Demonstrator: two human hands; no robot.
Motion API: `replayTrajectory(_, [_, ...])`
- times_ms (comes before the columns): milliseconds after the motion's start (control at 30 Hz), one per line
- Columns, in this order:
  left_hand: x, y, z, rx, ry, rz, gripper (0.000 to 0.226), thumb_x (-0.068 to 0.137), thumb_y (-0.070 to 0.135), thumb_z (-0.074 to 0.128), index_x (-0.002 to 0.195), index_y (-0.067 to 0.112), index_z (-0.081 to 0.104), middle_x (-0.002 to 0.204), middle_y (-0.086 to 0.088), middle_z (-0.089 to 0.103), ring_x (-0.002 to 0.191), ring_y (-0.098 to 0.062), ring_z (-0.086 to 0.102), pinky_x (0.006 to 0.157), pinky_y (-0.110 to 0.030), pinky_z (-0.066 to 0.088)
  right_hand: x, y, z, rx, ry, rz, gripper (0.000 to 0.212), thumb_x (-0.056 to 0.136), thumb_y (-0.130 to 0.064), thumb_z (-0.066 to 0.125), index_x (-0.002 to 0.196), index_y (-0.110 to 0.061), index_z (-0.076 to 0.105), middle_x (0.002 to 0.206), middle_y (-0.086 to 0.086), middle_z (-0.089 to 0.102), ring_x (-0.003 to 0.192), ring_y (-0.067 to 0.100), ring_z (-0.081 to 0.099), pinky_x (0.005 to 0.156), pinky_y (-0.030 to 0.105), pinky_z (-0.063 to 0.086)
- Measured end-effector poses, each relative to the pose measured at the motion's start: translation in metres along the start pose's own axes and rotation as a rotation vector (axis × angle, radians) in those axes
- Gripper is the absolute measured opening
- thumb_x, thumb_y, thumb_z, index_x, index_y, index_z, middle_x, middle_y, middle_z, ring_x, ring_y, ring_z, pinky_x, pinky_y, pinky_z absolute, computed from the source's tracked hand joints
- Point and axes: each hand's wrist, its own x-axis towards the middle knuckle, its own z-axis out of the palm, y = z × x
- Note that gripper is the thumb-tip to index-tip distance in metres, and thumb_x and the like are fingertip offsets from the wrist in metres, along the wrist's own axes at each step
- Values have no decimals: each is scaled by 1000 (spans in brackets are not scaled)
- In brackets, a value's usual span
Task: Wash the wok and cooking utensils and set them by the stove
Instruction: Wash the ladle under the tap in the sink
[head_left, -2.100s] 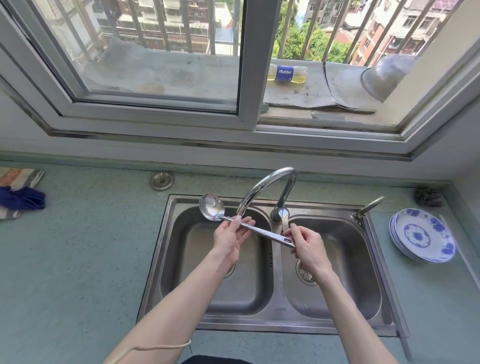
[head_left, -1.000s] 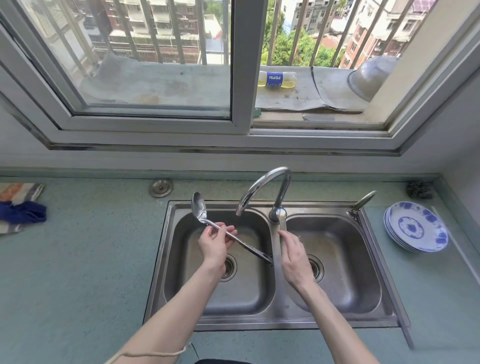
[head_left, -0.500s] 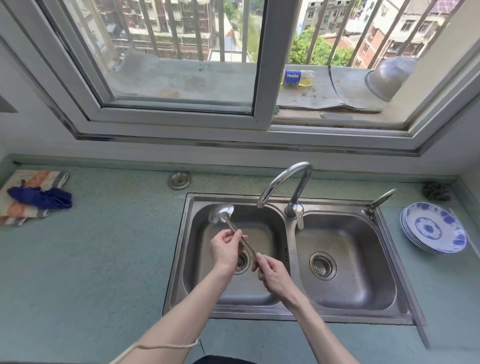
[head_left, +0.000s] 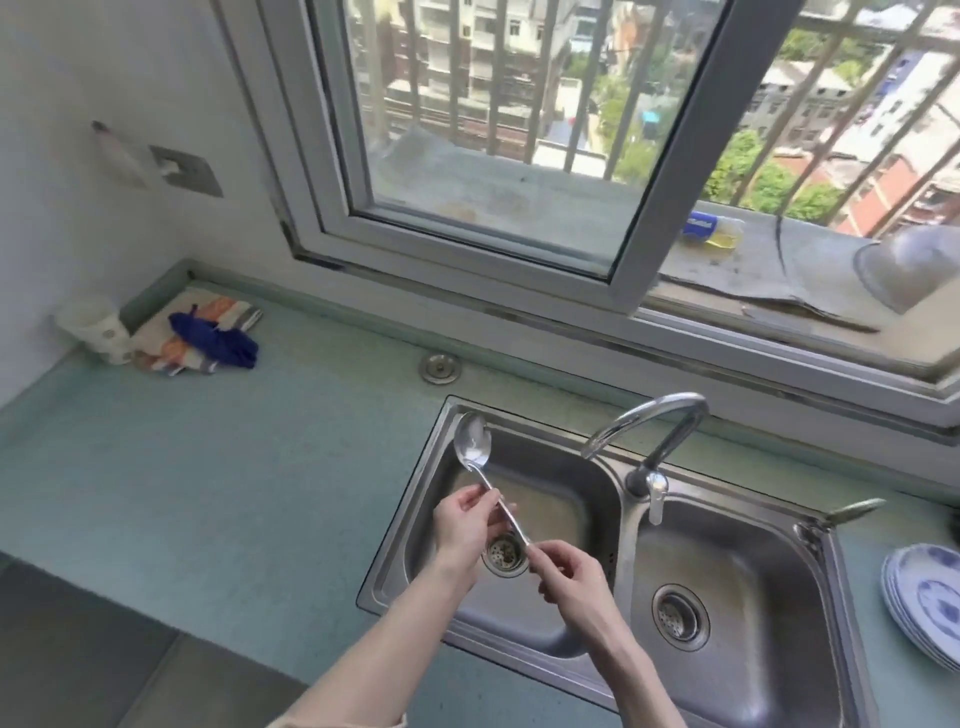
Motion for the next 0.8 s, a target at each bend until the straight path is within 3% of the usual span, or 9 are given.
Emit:
replayTrajectory(133, [-18, 17, -26, -151, 88, 35, 14, 95, -3, 64, 109, -1, 64, 98, -18, 73, 83, -28, 77, 68, -33, 62, -7, -21, 18, -15, -144, -69, 5, 95, -20, 73, 93, -16, 74, 75, 0, 70, 65, 11, 59, 64, 24, 50])
replayTrajectory(267, [-43, 28, -59, -309, 181, 103, 19, 94, -2, 65, 113, -4, 65, 91, -17, 73, 81, -29, 74, 68, -34, 61, -16, -42, 40, -84, -293, -141, 8, 97, -20, 70, 91, -16, 74, 80, -2, 74, 69, 8, 63, 68, 21, 50])
replayTrajectory(400, [-78, 34, -102, -431, 319, 202, 22, 94, -3, 64, 116, -4, 63, 92, -21, 69, 75, -28, 73, 68, -34, 61, -32, -52, 71, -163, -512, -177, 17, 102, -28, 64, 93, -18, 76, 87, 1, 76, 72, 9, 65, 72, 29, 53])
replayTrajectory(467, [-97, 30, -124, -466, 399, 256, 21, 94, -3, 64, 115, -2, 64, 91, -17, 70, 74, -26, 73, 71, -35, 63, -42, -53, 89, -201, -624, -198, 19, 102, -29, 63, 94, -18, 76, 87, 2, 76, 73, 10, 65, 68, 29, 52])
replayTrajectory(600, [-146, 14, -175, -566, 623, 363, 20, 92, -4, 66, 112, -5, 65, 90, -17, 69, 70, -24, 72, 67, -31, 61, -74, -51, 130, -297, -827, -249, 19, 102, -30, 63, 93, -19, 74, 84, 0, 75, 71, 9, 66, 62, 24, 49])
replayTrajectory(733, [-200, -4, -228, -705, 818, 444, 20, 89, -8, 68, 109, -9, 65, 88, -20, 69, 66, -27, 71, 68, -34, 63, -110, -42, 176, -466, -998, -347, 21, 100, -29, 67, 82, -20, 74, 72, 0, 74, 64, 8, 65, 63, 31, 50])
replayTrajectory(800, [-232, -17, -254, -726, 890, 471, 20, 88, -7, 70, 108, -9, 65, 90, -21, 71, 72, -29, 72, 72, -36, 63, -133, -40, 201, -555, -1089, -370, 23, 97, -30, 69, 77, -21, 75, 68, -5, 74, 59, 4, 63, 59, 22, 47])
